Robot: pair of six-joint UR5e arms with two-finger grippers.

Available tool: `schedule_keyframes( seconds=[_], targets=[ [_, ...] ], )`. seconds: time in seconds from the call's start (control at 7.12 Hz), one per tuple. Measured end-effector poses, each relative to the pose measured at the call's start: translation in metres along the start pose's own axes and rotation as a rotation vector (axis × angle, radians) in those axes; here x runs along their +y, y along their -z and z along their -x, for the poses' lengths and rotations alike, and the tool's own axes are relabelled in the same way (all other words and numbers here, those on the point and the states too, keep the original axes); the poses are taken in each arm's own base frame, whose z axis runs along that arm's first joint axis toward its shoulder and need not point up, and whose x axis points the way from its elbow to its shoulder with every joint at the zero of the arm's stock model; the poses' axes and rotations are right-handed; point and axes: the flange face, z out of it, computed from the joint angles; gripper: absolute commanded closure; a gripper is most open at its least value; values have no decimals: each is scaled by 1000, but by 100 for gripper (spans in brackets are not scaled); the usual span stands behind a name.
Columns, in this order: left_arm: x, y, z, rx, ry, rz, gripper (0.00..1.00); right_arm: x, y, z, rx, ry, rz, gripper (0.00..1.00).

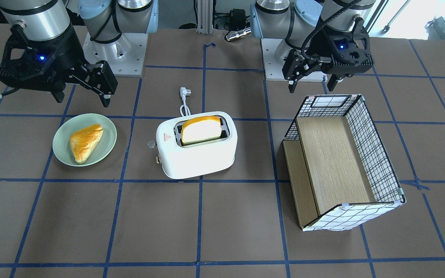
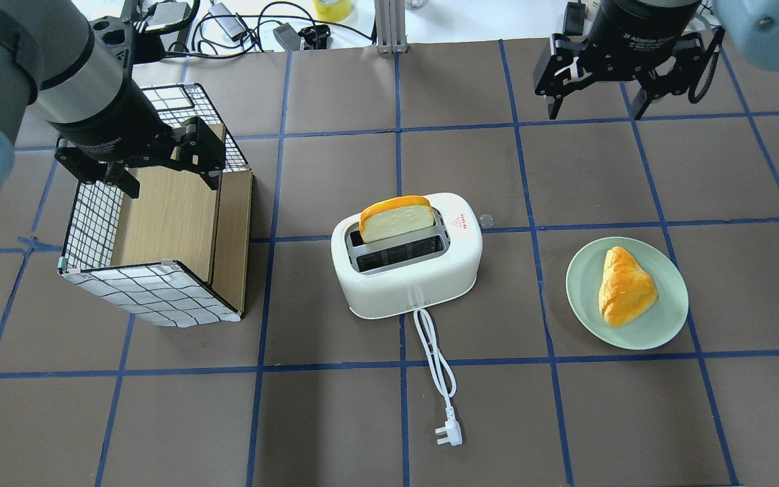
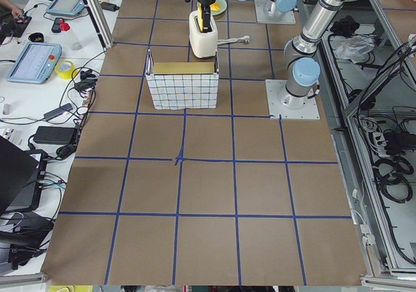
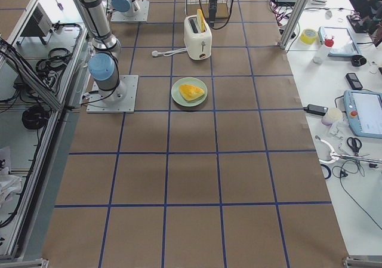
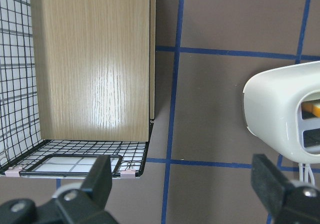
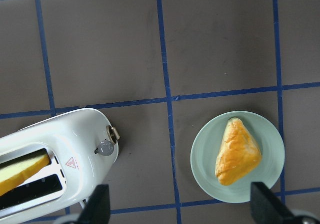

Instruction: Press toaster with right arm

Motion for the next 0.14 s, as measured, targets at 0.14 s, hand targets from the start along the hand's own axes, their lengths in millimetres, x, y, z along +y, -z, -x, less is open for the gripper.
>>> schedule_keyframes(
  seconds=[0.14],
  targets=[
    [0,0,0,0,0,0,0,0,0,0,0,0,0,0]
  ],
)
